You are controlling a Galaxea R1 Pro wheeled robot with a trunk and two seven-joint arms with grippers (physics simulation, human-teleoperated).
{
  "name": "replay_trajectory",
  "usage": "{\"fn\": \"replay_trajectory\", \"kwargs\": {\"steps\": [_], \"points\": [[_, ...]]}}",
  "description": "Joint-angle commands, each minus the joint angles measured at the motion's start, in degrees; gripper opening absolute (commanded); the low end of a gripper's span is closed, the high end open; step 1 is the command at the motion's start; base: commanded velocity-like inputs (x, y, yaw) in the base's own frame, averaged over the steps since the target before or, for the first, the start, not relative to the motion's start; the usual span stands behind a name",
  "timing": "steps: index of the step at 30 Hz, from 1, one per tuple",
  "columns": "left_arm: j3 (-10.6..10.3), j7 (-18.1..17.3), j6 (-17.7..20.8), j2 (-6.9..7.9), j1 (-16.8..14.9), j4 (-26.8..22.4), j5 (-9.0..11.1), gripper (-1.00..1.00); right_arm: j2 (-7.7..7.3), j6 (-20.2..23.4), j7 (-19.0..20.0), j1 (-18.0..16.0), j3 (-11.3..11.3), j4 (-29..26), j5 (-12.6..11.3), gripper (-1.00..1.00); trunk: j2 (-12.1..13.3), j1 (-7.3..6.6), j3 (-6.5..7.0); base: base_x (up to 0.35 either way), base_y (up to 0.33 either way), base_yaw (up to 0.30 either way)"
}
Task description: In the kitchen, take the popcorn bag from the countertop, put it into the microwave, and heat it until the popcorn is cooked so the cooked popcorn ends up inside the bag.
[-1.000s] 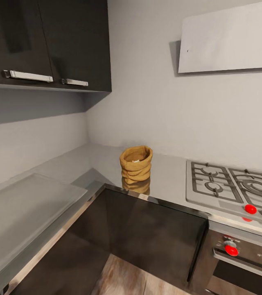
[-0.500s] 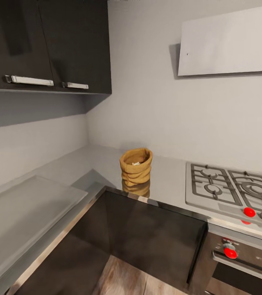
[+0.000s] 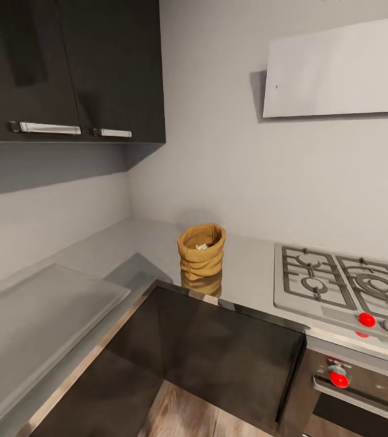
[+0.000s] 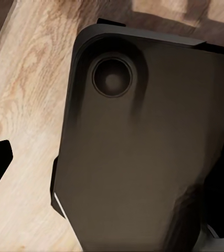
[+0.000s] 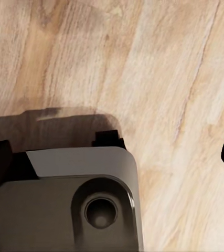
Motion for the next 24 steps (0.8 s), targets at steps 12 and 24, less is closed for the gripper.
{"fn": "replay_trajectory", "kwargs": {"steps": [12,24], "points": [[0.1,0.1,-0.1,0.00,0.0,-0.1,0.3,1.00,-0.05,-0.3,-0.2,-0.1,-0.5,0.2,0.5,1.00,4.8,-2.64,2.11,0.000,0.000,0.000],[0.1,0.1,-1.3,0.00,0.0,0.0,0.3,1.00,-0.10,-0.3,-0.3,-0.1,-0.5,0.2,0.5,1.00,9.6,-5.28,4.26,0.000,0.000,0.000]]}}
